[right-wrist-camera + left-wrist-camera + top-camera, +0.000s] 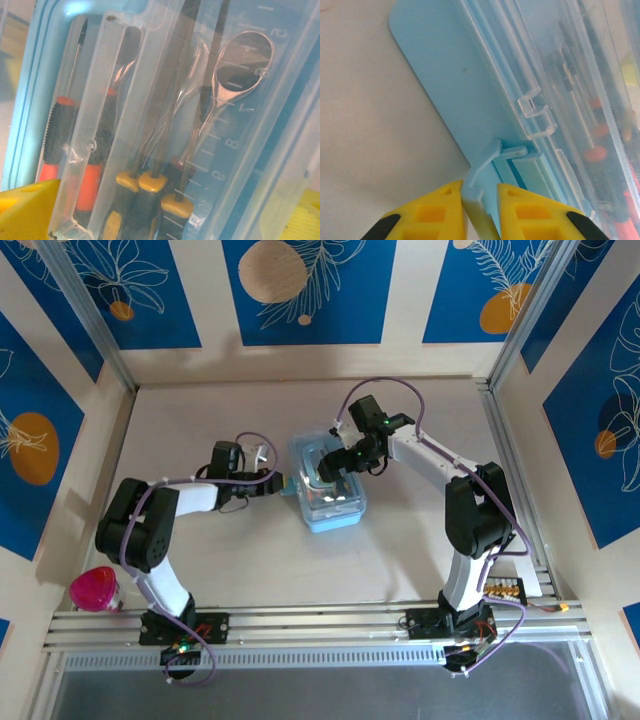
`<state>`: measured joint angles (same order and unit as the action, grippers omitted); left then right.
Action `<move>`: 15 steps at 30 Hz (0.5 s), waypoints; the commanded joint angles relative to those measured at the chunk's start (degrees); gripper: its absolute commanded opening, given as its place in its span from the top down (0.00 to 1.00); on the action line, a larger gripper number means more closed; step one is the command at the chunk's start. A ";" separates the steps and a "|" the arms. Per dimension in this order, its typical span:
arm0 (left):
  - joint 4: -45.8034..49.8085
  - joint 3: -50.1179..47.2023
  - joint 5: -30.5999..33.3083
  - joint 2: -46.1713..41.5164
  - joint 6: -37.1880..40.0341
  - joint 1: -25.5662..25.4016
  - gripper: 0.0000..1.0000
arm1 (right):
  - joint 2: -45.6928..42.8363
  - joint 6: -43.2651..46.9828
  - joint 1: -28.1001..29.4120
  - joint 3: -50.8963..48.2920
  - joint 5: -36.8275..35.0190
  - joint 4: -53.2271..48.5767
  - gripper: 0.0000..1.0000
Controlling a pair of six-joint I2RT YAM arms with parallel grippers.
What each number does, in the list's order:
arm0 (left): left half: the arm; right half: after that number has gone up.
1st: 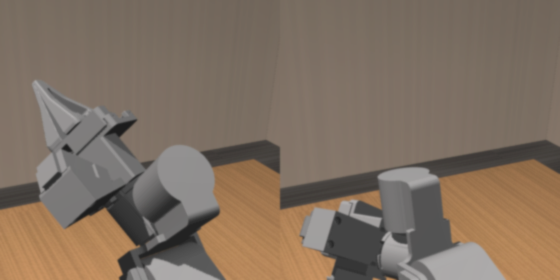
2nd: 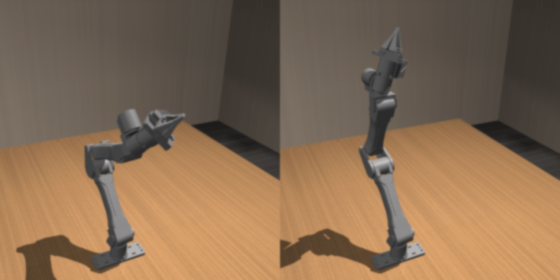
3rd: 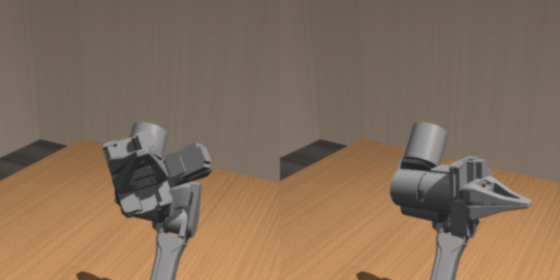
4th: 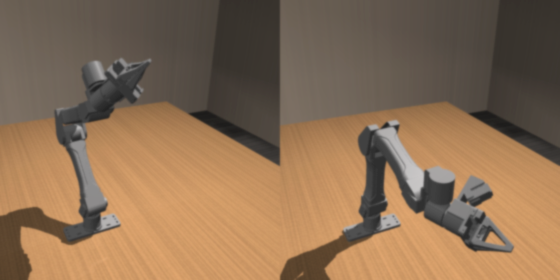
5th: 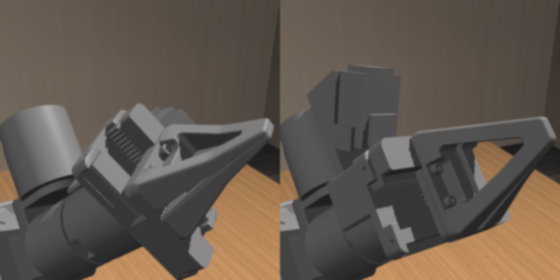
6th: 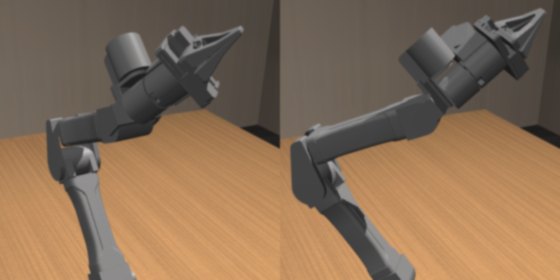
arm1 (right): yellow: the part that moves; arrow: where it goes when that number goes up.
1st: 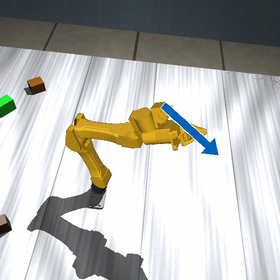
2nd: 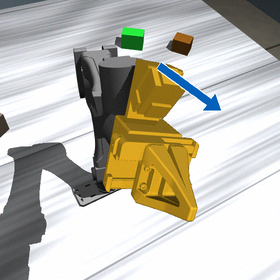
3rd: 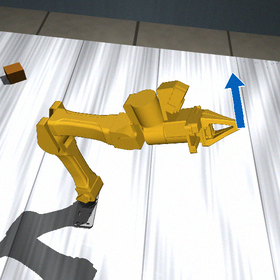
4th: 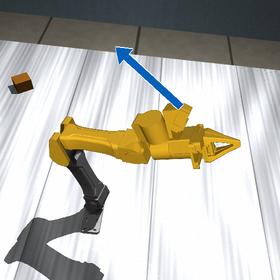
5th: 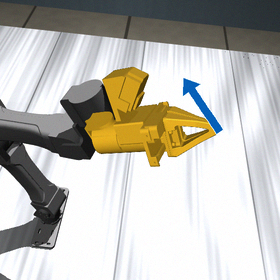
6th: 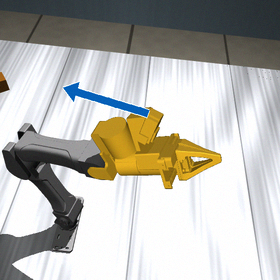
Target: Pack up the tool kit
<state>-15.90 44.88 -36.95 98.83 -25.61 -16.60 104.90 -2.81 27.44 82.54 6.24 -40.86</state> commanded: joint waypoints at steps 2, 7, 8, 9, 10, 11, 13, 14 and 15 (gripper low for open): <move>2.63 2.48 -1.51 -3.23 2.21 0.18 0.83 | 5.61 1.89 3.42 -3.22 7.94 -8.61 0.04; 4.33 3.28 -1.31 -4.02 2.49 0.43 0.84 | 5.72 1.99 3.41 -3.49 7.82 -8.45 0.04; 4.79 3.42 -1.34 -4.10 2.57 0.43 0.84 | 5.69 2.00 3.41 -3.54 7.74 -8.53 0.04; 5.10 3.61 -1.35 -4.25 2.66 0.47 0.84 | 5.61 2.00 3.39 -3.68 7.73 -8.43 0.04; 5.34 3.63 -1.32 -4.42 2.84 0.52 0.84 | 5.58 1.91 3.45 -3.71 7.74 -8.37 0.04; 5.65 3.67 -1.34 -4.64 2.75 0.52 0.84 | 5.57 1.93 3.41 -3.79 7.73 -8.36 0.04; 6.20 3.89 -1.42 -5.03 2.87 0.56 0.84 | 5.53 1.93 3.41 -3.89 7.76 -8.27 0.04; 6.57 3.98 -1.38 -5.28 2.97 0.68 0.84 | 5.75 1.93 3.43 -3.99 7.73 -8.27 0.04; 6.73 3.99 -1.42 -5.51 3.02 0.69 0.84 | 5.75 1.93 3.41 -4.06 7.85 -8.16 0.04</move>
<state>-7.99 46.46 -35.46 96.44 -25.58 -16.40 105.23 -1.56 27.77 82.76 7.18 -40.88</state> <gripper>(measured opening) 0.158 0.966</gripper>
